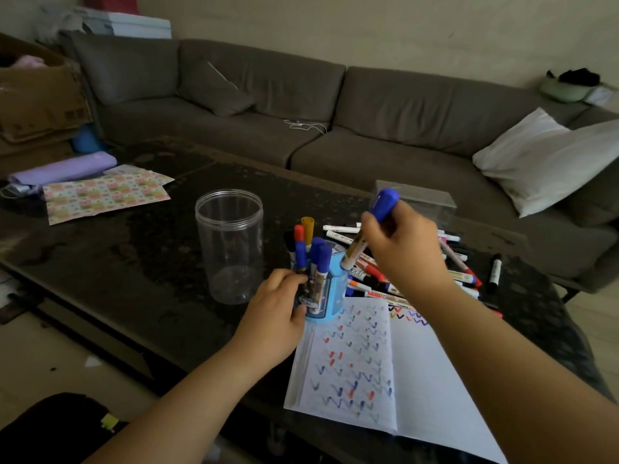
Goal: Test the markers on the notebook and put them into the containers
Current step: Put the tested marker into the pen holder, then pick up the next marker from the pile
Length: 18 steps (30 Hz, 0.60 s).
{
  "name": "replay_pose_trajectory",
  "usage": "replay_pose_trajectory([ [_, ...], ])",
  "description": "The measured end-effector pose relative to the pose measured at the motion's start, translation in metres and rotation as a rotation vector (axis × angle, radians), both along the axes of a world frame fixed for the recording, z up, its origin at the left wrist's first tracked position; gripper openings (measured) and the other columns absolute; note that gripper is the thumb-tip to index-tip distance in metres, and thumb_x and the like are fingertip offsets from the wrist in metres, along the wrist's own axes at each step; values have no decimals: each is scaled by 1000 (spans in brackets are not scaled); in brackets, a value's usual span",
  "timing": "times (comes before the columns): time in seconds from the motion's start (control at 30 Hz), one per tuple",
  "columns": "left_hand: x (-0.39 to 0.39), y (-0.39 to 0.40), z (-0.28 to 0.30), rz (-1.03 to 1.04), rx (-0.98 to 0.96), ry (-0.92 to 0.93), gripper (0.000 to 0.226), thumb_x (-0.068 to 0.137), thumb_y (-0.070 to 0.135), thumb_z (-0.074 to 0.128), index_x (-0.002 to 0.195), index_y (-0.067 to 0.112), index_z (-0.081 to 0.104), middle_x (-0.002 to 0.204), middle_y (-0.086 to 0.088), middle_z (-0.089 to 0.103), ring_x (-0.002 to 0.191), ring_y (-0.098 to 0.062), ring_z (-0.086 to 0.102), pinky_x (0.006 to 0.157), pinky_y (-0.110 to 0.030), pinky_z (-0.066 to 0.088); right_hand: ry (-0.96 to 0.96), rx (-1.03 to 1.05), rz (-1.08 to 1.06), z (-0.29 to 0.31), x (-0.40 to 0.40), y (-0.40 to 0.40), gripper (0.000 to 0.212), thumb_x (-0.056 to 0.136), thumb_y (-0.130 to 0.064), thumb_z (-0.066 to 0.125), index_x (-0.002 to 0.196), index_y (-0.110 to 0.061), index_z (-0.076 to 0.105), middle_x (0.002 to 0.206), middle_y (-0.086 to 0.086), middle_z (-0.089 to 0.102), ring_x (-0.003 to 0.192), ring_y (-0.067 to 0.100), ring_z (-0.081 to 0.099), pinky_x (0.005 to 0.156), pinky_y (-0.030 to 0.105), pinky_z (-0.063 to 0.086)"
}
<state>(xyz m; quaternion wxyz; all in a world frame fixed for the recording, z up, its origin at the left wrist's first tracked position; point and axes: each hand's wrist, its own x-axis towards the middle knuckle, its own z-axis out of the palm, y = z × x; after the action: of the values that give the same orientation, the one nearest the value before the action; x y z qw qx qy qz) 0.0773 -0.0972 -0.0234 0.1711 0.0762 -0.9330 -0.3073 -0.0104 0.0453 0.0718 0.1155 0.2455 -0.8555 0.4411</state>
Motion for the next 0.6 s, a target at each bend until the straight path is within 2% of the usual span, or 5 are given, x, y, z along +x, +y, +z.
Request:
replay_pose_trajectory([
  [0.2,-3,20,-6,-55,73,15,47,93,17,52,137,24,38,138,11,36,127,-2,37,94,-8,30,-221,220,25,-21,-13,2,10,95,-33,53,95,-23,51,74,-6,54,64,3,52,55,15,35],
  [0.33,-3,27,-11,-84,81,-9,47,93,17,52,137,24,38,137,10,36,126,-4,39,99,-14,34,-320,390,125,-43,-17,-5,14,96,-35,49,101,-23,53,78,-5,52,67,5,50,56,18,37],
  [0.4,-4,29,-14,-88,86,-30,46,93,18,52,136,25,38,137,10,36,125,-3,40,100,-15,34,-324,449,176,-51,-17,-6,23,98,-33,47,113,-20,57,80,-7,51,68,4,49,56,16,37],
  [0.5,-5,34,-19,-89,85,-56,43,94,21,51,135,27,39,139,11,36,126,-3,40,97,-13,32,-301,405,188,-60,-16,0,35,98,-31,46,130,-18,53,91,-2,56,74,6,49,58,10,37],
  [0.6,-8,44,-23,-102,80,-71,39,95,23,50,133,28,42,138,11,40,125,-4,42,96,-14,33,-263,290,124,-68,-15,16,40,96,-31,51,135,-23,48,81,-7,51,67,3,47,53,12,37],
])
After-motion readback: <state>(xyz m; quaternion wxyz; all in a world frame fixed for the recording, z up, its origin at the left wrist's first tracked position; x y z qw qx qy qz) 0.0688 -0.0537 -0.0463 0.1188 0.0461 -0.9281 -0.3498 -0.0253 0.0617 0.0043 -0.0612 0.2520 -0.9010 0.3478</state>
